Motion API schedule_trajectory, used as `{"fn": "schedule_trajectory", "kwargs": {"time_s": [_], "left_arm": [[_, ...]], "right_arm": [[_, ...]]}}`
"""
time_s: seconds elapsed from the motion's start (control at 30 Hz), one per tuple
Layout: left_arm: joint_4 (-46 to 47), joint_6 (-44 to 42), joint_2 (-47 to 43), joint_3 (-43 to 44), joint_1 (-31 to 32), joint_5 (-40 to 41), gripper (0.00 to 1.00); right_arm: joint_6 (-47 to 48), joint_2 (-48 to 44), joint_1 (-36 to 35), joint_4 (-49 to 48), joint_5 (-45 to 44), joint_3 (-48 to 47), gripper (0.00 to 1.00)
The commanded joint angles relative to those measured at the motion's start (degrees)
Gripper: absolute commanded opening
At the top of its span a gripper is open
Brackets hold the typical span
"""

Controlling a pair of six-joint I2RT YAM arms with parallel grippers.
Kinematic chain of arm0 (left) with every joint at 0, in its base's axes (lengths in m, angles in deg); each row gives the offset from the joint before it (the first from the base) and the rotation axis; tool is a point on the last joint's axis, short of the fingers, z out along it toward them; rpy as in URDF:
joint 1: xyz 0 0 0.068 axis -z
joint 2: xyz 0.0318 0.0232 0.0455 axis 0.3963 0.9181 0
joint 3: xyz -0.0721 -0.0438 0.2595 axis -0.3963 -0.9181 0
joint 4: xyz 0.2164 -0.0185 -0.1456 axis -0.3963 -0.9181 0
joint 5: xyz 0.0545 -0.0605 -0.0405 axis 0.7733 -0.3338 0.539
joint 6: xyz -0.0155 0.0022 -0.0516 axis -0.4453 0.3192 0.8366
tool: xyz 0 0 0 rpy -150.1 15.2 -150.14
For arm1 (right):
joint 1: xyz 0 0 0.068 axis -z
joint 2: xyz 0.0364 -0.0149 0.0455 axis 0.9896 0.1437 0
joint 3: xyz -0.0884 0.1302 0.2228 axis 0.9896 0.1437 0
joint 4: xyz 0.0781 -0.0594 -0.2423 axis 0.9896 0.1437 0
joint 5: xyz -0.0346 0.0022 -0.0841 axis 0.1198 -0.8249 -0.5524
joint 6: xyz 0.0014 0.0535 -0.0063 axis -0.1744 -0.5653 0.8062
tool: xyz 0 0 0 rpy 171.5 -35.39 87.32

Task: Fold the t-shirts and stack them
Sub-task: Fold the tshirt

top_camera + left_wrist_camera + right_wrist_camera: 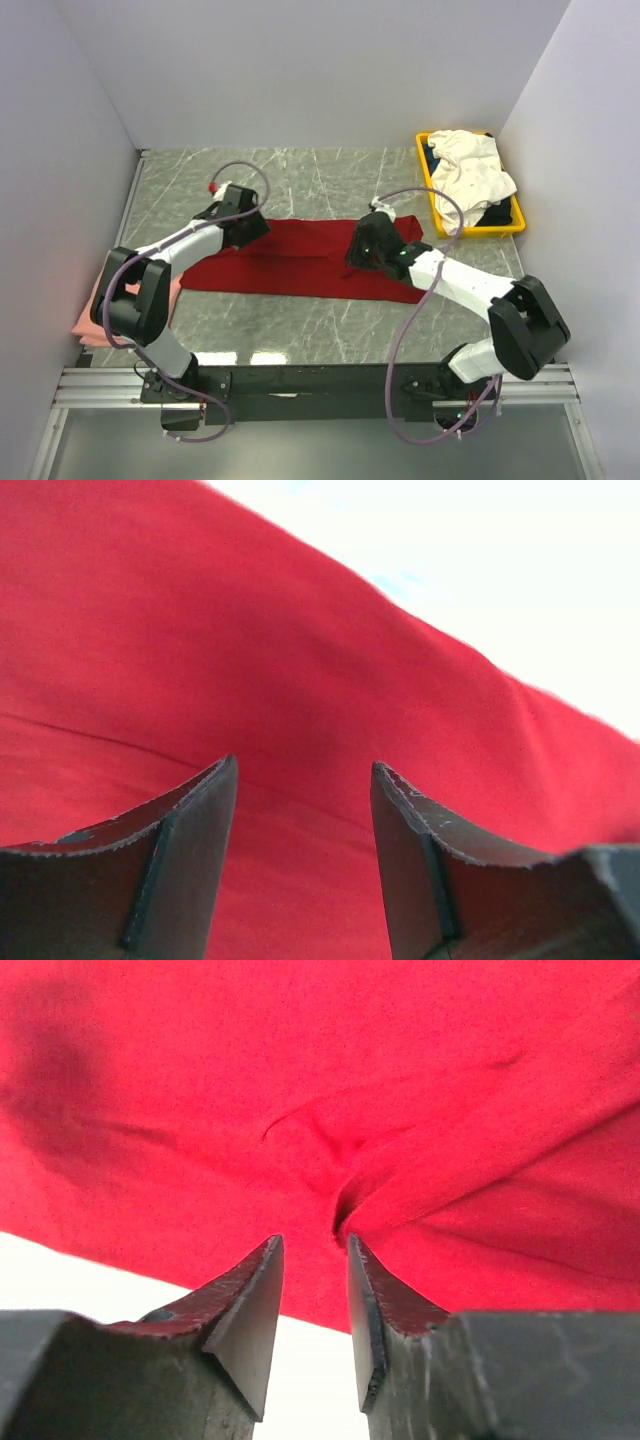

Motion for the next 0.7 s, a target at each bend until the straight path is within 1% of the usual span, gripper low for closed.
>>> {"fn": "schedule_trajectory", "kwargs": {"time_s": [0.0, 0.03, 0.07, 0.1, 0.13, 0.17, 0.2, 0.3, 0.33, 0.4, 0.5, 0.67], "left_arm": [[0.68, -4.18, -1.08, 3.89, 5.55, -0.21, 0.61], [0.67, -4.79, -0.64, 4.33, 8.78, 0.32, 0.61], [0.76, -5.32, -0.47, 5.03, 10.47, 0.76, 0.61], [0.94, -5.67, -0.20, 5.48, 11.96, 1.55, 0.61], [0.76, -6.03, 0.76, 6.09, 15.02, 1.99, 0.61], [0.68, -6.29, 1.38, 7.66, 16.36, 2.26, 0.61], [0.24, -6.73, 2.95, 8.46, 18.98, 2.70, 0.61], [-0.47, -7.34, 5.68, 12.15, 22.60, 3.05, 0.60], [-0.99, -7.70, 7.43, 13.03, 25.05, 3.84, 0.60], [-1.61, -8.05, 10.06, 15.67, 28.04, 3.93, 0.61], [-3.10, -8.14, 13.14, 19.01, 31.04, 5.25, 0.60], [-6.00, -8.23, 16.41, 22.97, 33.25, 7.97, 0.60]], "right_arm": [[2.39, -4.43, 5.24, 2.61, -2.17, -1.65, 0.40], [3.53, -4.61, 7.26, 2.61, -0.85, -1.65, 0.40], [3.98, -4.43, 11.72, 2.87, 0.29, -1.65, 0.40], [4.59, -3.82, 13.68, 3.05, 1.95, -2.17, 0.40], [5.64, -3.47, 15.18, 3.14, 2.32, -2.35, 0.40], [6.08, -2.51, 18.07, 2.88, 2.67, -2.53, 0.40], [6.44, -1.89, 19.23, 2.62, 4.24, -3.22, 0.40], [7.05, 1.18, 22.57, 1.12, 5.48, -4.63, 0.40], [7.23, 2.15, 23.01, 0.86, 5.40, -5.33, 0.40], [7.23, 5.49, 24.33, 0.51, 6.01, -7.35, 0.40], [7.06, 8.92, 25.04, -0.46, 7.24, -9.29, 0.40], [7.41, 11.91, 25.13, -0.11, 6.98, -11.93, 0.40]]}}
